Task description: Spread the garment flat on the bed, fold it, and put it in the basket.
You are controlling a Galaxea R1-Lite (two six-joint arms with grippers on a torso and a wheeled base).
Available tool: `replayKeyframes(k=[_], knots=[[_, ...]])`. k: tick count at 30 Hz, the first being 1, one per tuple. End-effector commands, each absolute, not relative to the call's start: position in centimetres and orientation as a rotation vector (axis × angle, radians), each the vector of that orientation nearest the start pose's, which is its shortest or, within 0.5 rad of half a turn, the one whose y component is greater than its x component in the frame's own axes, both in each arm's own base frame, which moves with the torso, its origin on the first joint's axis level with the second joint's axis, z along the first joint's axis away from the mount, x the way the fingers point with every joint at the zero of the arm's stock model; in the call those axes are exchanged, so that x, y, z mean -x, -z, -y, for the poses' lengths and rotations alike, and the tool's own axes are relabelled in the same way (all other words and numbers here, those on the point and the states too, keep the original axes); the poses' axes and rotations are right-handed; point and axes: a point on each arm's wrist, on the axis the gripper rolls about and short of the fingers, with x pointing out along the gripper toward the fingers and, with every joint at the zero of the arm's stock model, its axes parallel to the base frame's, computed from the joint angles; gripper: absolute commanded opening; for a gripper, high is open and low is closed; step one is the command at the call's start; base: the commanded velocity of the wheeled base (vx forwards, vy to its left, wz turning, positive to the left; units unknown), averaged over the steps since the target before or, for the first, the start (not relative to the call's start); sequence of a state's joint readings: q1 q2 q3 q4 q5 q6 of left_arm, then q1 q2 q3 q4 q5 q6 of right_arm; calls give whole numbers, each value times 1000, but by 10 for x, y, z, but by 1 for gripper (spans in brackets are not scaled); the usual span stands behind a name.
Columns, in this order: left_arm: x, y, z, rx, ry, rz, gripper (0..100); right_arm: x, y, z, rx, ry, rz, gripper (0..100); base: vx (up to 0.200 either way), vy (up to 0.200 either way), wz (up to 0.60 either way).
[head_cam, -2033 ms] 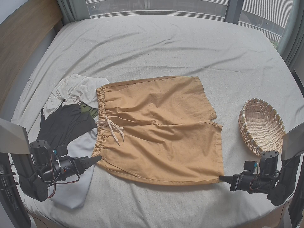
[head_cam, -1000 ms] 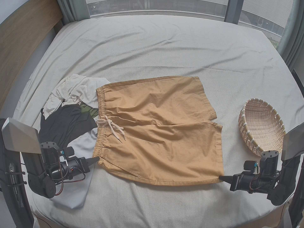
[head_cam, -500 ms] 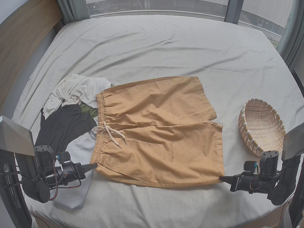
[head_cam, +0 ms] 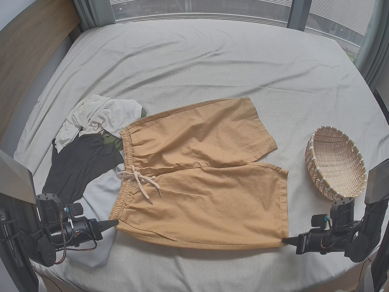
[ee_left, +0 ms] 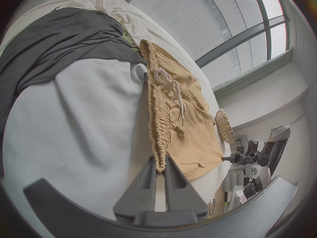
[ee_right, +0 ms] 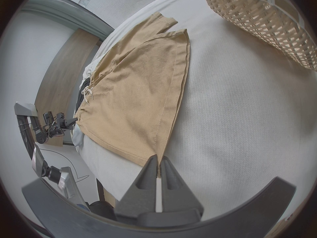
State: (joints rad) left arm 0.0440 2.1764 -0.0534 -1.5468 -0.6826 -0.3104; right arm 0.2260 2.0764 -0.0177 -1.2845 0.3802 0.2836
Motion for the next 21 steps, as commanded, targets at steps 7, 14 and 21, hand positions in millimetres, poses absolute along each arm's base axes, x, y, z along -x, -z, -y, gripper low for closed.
replayKeyframes(k=[7, 14, 21], knots=[[-211, -1, 6, 484, 552, -707, 0, -179, -18, -52, -298, -476, -879, 0, 0, 0, 0], [-203, -7, 9, 492, 577, -750, 0, -172, -18, -54, -287, -489, -922, 0, 0, 0, 0], [-193, -6, 8, 449, 597, -815, 0, -169, -19, -56, -277, -498, -940, 0, 0, 0, 0]])
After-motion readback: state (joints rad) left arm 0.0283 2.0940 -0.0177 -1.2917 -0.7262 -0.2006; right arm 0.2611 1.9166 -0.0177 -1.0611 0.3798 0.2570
